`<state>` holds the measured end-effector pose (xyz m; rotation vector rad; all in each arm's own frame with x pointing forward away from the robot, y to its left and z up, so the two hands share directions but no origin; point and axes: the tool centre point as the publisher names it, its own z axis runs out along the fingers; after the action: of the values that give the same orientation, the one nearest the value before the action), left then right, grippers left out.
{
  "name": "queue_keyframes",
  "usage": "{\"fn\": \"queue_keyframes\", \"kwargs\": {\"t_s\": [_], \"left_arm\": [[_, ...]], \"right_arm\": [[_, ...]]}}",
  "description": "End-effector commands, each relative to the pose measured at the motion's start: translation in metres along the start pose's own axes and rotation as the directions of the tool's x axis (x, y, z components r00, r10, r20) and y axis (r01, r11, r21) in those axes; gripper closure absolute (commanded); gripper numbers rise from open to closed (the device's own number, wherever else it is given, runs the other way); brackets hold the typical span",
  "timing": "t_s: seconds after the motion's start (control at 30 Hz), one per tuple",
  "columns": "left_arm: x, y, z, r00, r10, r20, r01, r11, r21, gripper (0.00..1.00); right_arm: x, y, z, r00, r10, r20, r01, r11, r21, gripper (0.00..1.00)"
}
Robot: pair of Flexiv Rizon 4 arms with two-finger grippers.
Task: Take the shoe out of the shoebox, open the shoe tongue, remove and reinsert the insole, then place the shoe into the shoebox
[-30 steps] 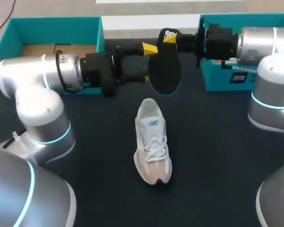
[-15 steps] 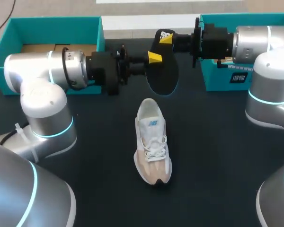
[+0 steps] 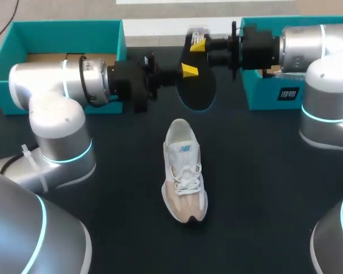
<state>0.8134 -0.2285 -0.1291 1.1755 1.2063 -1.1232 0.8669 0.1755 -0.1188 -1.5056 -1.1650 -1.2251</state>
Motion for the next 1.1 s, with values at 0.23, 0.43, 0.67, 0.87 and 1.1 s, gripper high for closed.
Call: {"fn": "queue_keyframes", "kwargs": {"t_s": [0.23,0.43,0.67,0.87,1.1], "left_arm": [[-0.007,-0.003,-0.04,0.998,-0.054,-0.016,0.054,0.998,0.009,1.0],[-0.01,-0.006,-0.051,0.998,-0.069,-0.005,0.069,0.998,-0.004,1.0],[-0.007,-0.004,-0.061,0.997,-0.074,-0.027,0.074,0.997,0.006,1.0],[-0.01,-0.004,-0.067,0.997,-0.062,-0.039,0.062,0.998,0.005,1.0],[-0.015,-0.006,-0.067,0.998,-0.046,-0.038,0.046,0.999,0.008,1.0]], "right_arm": [[-0.005,-0.024,-0.044,0.987,-0.161,0.025,0.161,0.987,0.009,0.0],[-0.011,-0.03,-0.061,0.972,-0.233,0.0,0.233,0.972,0.008,0.0],[-0.011,-0.032,-0.08,0.965,-0.26,-0.046,0.264,0.956,0.129,0.0],[-0.018,-0.031,-0.095,0.975,-0.215,-0.049,0.221,0.955,0.198,0.0],[-0.023,-0.026,-0.108,0.983,-0.183,-0.001,0.179,0.962,0.208,0.0]]}}
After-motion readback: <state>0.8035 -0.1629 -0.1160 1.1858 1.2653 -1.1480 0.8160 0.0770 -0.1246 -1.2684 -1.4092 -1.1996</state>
